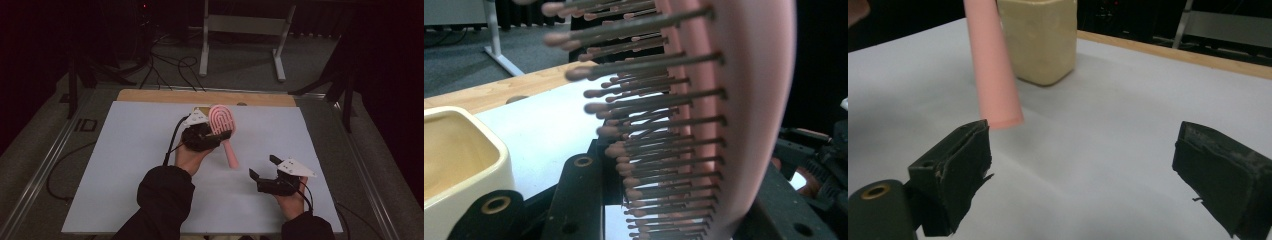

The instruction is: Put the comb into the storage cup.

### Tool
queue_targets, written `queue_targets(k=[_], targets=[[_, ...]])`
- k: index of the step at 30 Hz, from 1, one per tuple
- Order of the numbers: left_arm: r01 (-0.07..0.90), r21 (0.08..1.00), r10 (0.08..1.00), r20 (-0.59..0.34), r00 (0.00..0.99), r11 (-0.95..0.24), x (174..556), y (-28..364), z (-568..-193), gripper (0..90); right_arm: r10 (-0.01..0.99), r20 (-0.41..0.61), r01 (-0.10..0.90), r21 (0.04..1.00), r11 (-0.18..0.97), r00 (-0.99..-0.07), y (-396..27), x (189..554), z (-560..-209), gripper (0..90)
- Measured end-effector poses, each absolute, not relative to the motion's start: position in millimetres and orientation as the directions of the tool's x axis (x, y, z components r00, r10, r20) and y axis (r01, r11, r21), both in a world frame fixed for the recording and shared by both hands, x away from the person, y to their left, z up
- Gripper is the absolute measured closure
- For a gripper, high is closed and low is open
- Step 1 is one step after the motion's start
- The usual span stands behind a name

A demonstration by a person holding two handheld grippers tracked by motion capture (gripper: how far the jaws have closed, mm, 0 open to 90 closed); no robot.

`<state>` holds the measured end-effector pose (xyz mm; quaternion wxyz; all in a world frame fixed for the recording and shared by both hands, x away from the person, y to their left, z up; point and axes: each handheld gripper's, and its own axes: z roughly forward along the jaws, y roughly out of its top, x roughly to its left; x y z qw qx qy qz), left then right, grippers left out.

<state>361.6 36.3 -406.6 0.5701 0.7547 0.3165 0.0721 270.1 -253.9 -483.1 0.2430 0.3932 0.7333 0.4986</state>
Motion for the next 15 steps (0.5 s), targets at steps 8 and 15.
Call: queue_targets(k=[8, 15], targets=[[0.386, 0.910, 0.574, -0.237, 0.784, -0.152, 360.9, 45.8, -401.8, 64.4, 0.818, 0.047, 0.334, 0.925, 0.181, -0.573, -268.8, 263.5, -489.4, 8.3], [0.387, 0.910, 0.584, -0.235, 0.777, -0.148, 362.6, 52.8, -399.4, 64.4, 0.828, 0.030, 0.323, 0.928, 0.184, -0.559, -276.6, 258.7, -493.3, 8.3]])
